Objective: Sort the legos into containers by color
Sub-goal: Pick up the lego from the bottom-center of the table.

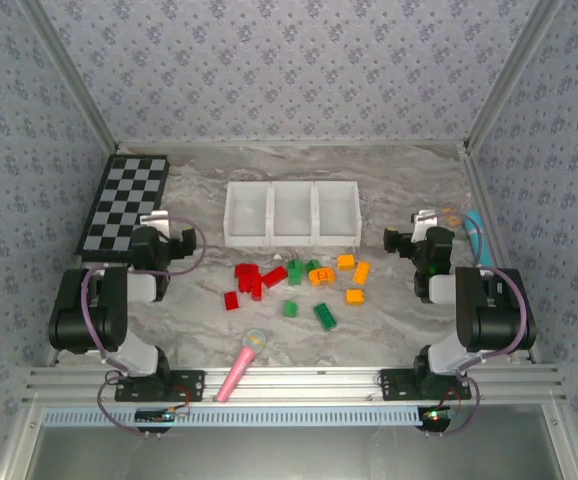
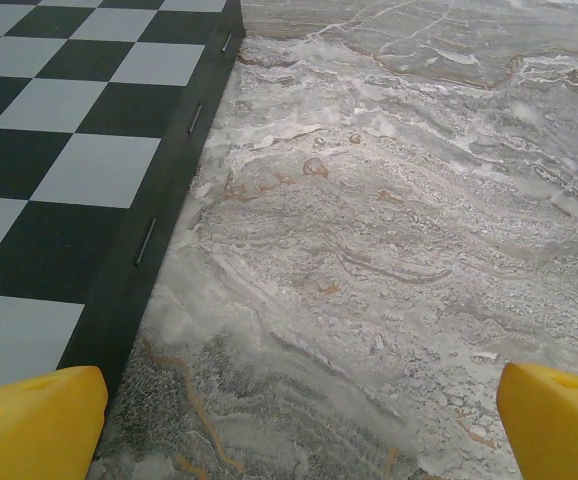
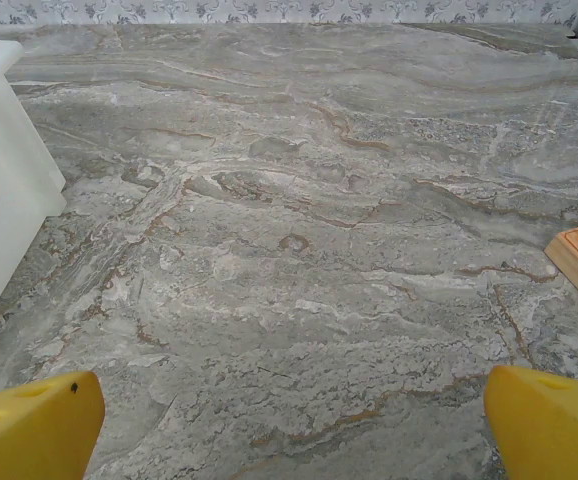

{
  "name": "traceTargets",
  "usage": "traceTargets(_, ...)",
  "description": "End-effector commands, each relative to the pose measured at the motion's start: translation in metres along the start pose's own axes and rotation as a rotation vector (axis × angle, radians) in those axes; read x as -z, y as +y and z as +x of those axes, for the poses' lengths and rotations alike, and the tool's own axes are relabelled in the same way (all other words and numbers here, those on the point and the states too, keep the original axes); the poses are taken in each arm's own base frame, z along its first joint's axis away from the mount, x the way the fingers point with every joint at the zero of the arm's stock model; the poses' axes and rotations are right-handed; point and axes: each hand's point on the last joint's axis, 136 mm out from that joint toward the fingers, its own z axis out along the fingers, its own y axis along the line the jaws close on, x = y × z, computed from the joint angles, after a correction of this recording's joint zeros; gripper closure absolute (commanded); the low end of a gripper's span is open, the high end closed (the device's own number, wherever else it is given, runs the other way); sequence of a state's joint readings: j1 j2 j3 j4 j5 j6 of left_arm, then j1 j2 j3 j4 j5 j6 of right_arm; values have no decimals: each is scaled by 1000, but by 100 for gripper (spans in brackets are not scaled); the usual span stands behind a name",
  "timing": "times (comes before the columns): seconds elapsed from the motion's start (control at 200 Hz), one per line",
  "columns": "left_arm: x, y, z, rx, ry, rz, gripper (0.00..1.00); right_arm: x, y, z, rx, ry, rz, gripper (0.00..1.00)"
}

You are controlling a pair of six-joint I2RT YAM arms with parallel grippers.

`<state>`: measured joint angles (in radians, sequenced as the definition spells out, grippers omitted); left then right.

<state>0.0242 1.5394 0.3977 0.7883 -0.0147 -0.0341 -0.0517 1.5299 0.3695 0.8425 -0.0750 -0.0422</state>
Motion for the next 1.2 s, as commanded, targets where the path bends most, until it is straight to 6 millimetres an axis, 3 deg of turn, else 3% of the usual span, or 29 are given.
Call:
traceTargets(0.0,-1,-1,-15,-7,-40,7,0,-2,-1,-6,-2,-18,8,1)
traceTargets(0.89,2,-3,-18,-41,-65,-36,0,-1,-15,-8,-24,-24,104,1)
traceTargets(0.93,8,-7,-24,-58,-84,-35,0,7,-27,-15,-36,-55,214,1)
traceTargets(1.024,40,-13,-54,-76,-93,-91,0,48,-52,-45,-114,-100,426,0)
traceTargets(1.099,68,-2,-79,93,-92,-141,0,83,-76,-59,-399,-159,519,0)
traceTargets(1.149,88,17,-85,266,-62,-245,0,107,-97,-49,-629,-136,605,0)
traceTargets(1.194,101,18,-89,319,-32,-242,0,111,-95,-55,-742,-112,504,0)
